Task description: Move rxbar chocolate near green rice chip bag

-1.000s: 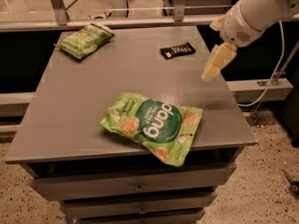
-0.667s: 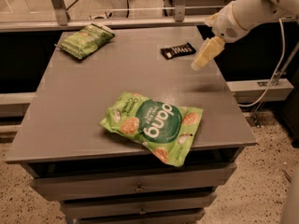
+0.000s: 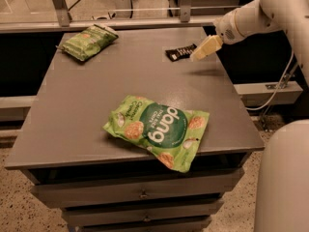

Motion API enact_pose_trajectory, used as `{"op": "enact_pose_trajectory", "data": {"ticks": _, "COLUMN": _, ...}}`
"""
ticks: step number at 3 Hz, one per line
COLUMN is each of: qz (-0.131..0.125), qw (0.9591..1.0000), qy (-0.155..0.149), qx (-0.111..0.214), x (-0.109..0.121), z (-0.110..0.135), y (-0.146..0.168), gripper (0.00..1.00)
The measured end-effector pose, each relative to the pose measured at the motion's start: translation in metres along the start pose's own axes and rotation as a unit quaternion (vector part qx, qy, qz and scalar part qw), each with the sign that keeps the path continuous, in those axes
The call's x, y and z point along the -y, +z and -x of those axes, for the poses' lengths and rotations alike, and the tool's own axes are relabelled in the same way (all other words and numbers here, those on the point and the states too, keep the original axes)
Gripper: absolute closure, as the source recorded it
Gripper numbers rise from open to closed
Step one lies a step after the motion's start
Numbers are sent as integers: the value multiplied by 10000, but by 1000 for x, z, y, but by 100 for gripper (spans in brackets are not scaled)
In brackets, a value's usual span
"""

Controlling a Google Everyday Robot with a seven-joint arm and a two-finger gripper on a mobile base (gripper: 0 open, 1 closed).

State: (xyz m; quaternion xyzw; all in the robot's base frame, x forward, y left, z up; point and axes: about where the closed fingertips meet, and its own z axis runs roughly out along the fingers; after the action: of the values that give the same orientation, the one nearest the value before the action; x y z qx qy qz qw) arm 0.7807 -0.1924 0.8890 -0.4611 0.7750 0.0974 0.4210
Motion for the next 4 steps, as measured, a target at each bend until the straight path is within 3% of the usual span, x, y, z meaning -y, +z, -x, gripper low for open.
{"op": "enact_pose_trajectory", "data": {"ticks": 2, "qz": -22, "qw": 9978, "qy": 653, "qx": 136, "x": 11, "z": -12, "y": 44, "gripper": 0}}
{"op": "enact_pose_trajectory", "data": {"ticks": 3, "qz": 104, "qw": 9965, "qy": 810, "qx": 192, "x": 8, "z": -11, "y": 57, "gripper": 16}}
{"op": "enact_pose_trajectory", "data": {"ticks": 4, "qz": 223, "qw": 9954, "qy": 906, "qx": 231, "x": 5, "z": -5, "y": 64, "gripper": 40}}
